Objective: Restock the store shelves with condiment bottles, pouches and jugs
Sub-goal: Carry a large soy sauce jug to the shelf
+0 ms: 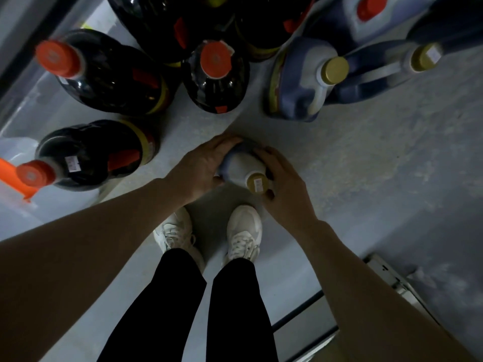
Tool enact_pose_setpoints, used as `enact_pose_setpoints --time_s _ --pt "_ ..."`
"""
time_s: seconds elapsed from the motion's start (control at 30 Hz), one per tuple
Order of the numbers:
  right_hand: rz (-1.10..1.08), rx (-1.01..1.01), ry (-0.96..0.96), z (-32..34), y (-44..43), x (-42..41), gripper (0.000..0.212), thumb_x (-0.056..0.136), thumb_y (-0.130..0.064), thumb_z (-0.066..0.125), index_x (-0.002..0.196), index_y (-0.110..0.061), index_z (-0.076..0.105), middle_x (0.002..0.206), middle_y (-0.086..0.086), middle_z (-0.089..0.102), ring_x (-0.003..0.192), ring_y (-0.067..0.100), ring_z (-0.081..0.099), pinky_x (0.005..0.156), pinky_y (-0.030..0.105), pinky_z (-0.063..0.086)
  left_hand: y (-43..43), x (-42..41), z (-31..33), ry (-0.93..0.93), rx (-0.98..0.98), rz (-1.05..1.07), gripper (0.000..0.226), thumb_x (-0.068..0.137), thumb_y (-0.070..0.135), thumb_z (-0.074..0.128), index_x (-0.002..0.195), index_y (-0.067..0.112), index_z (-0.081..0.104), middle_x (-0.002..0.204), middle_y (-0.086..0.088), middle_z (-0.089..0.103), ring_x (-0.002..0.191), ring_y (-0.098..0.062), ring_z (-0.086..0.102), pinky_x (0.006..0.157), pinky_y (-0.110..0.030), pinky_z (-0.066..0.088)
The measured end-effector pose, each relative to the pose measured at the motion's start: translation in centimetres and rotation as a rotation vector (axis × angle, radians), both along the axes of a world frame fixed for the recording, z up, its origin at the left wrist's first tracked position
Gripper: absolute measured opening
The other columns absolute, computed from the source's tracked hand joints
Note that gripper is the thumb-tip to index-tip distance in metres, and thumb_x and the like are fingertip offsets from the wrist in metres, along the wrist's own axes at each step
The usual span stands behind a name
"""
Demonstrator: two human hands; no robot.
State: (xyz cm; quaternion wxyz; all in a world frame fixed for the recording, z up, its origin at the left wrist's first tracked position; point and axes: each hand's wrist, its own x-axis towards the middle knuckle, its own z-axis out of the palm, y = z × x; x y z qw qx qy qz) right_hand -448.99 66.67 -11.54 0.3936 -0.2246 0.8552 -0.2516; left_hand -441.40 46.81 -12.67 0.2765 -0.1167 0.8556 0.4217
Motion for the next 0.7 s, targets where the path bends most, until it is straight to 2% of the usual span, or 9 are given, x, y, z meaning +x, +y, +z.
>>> enact_pose_setpoints --time_s 0.13,0.23,0.37,0.43,0.5,0.53,0.6,0.63,0.7 --pt "-0.142 0.013 -0.122 -1.5 2.5 0.3 0.087 0.083 -0.019 0.08 0.155 -0.02 0.031 0.156 0.002 0.041 0.134 0.024 0.049 0.1 0.028 0.045 0.0 -0.7 -0.7 -0.015 0.012 -0.014 0.09 0.08 0.018 0.081 0.152 0.007 0.028 0.156 -0.013 0.036 0.143 -0.027 0.035 0.117 -0.031 0.029" --pt "-0.207 -0.012 -0.162 -3.1 2.9 0.2 0.094 0.078 -0.026 0.085 0.155 -0.024 0.032 0.152 -0.003 0.048 0.132 0.017 0.05 0.098 0.023 0.045 0.0 -0.6 -1.9 -0.016 0.041 0.016 0.09 0.079 0.016 0.082 0.151 0.006 0.03 0.153 -0.013 0.039 0.14 -0.027 0.04 0.115 -0.031 0.034" --pt "-0.254 -0.088 -0.153 -5.0 2.5 0.0 0.092 0.073 -0.026 0.087 0.15 -0.025 0.037 0.145 -0.003 0.053 0.122 0.001 0.049 0.088 -0.001 0.038 -0.4 0.1 -3.7 -0.009 0.072 0.108 0.09 0.073 0.015 0.087 0.147 0.005 0.037 0.145 -0.012 0.048 0.129 -0.014 0.043 0.099 0.003 0.023" --pt "-0.261 -0.083 -0.135 -5.3 2.5 0.0 0.085 0.073 -0.023 0.087 0.145 -0.027 0.042 0.134 -0.008 0.058 0.112 -0.006 0.049 0.082 -0.003 0.038 -0.7 0.1 -4.4 0.014 0.067 0.097 0.094 0.066 0.024 0.092 0.145 0.01 0.042 0.14 -0.008 0.052 0.125 -0.011 0.044 0.095 0.007 0.021" --pt "-0.296 -0.051 -0.208 -5.1 2.4 -0.5 0.081 0.072 -0.022 0.087 0.139 -0.033 0.044 0.121 -0.017 0.059 0.105 -0.007 0.05 0.077 -0.003 0.04 -1.0 -0.2 -4.5 -0.018 0.075 0.121 0.102 0.061 0.04 0.093 0.146 0.017 0.041 0.141 -0.001 0.051 0.129 -0.016 0.048 0.1 -0.001 0.026" --pt "-0.312 -0.038 -0.277 -5.0 2.5 -1.0 0.08 0.071 -0.023 0.088 0.137 -0.034 0.044 0.117 -0.02 0.06 0.104 -0.004 0.053 0.079 -0.001 0.042 -1.2 -0.4 -4.5 -0.051 0.096 0.135 0.107 0.057 0.051 0.091 0.145 0.021 0.04 0.142 0.001 0.051 0.13 -0.017 0.048 0.106 -0.012 0.032" --pt "-0.336 -0.019 -0.468 -4.7 3.0 -2.1 0.084 0.068 -0.023 0.09 0.139 -0.027 0.046 0.12 -0.015 0.062 0.113 0.006 0.06 0.095 0.016 0.05 -1.3 -0.5 -3.8 -0.13 0.211 0.182 0.108 0.051 0.06 0.088 0.142 0.024 0.042 0.139 0.004 0.053 0.13 -0.014 0.05 0.11 -0.031 0.04" --pt "-0.354 -0.013 -0.571 -4.3 3.3 -2.5 0.085 0.07 -0.017 0.09 0.142 -0.022 0.046 0.128 -0.008 0.063 0.12 0.011 0.06 0.104 0.028 0.05 -1.3 -0.5 -3.3 -0.185 0.281 0.229 0.104 0.051 0.054 0.092 0.138 0.026 0.043 0.135 0.008 0.054 0.127 -0.006 0.052 0.109 -0.033 0.043" --pt "-0.394 -0.015 -0.745 -3.2 4.0 -2.8 0.081 0.074 -0.005 0.085 0.144 -0.018 0.047 0.137 0.0 0.062 0.127 0.017 0.058 0.111 0.043 0.046 -1.1 0.1 -1.9 -0.295 0.39 0.337 0.085 0.061 0.03 0.092 0.131 0.029 0.044 0.122 0.02 0.056 0.107 0.017 0.055 0.098 -0.025 0.05"
